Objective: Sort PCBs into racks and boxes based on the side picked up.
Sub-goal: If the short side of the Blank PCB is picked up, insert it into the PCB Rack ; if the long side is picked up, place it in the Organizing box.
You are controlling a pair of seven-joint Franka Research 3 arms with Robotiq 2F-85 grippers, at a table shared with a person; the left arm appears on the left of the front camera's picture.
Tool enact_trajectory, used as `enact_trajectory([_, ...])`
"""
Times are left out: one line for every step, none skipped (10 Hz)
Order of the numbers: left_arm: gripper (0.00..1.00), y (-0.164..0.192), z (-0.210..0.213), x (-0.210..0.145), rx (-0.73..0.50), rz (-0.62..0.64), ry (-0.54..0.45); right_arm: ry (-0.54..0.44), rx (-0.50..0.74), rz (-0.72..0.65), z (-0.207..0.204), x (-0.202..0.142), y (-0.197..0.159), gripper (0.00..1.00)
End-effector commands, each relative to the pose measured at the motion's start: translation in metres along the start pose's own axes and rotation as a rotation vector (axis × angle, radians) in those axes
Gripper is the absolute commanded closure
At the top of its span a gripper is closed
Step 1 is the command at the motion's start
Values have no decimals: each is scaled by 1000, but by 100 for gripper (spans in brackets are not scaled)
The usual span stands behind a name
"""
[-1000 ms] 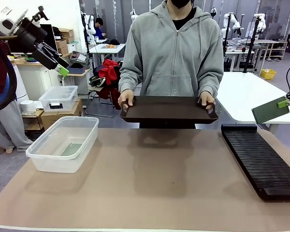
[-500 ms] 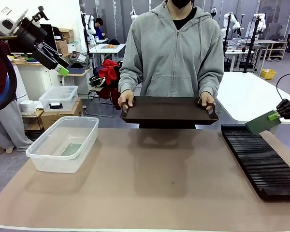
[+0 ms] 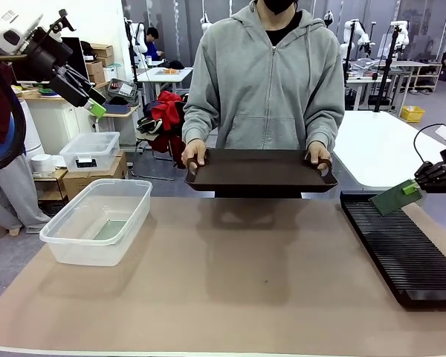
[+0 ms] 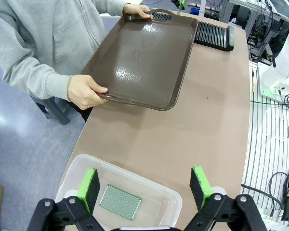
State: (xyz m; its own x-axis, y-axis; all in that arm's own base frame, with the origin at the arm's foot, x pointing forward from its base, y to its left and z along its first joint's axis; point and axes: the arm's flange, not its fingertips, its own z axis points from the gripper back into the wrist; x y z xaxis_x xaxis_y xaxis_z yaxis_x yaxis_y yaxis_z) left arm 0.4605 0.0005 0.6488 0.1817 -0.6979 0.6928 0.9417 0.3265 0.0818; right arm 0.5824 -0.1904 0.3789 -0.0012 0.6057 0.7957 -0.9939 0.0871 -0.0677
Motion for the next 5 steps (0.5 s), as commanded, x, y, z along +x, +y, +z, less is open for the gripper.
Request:
enact_trajectory([0, 0, -1, 0, 0, 1, 1, -32, 27, -29, 8, 1, -4, 98])
enact_trajectory([0, 0, -1, 0, 0, 1, 1, 0, 0, 0, 0, 0, 0, 98])
enact_trajectory([0, 0, -1, 0, 0, 1, 1, 0, 0, 0, 0, 0, 0, 98])
enact_trajectory([0, 0, -1, 0, 0, 1, 1, 0, 0, 0, 0, 0, 0, 98])
enact_trajectory([0, 0, -1, 0, 0, 1, 1, -8, 5, -8, 2, -3, 1, 98])
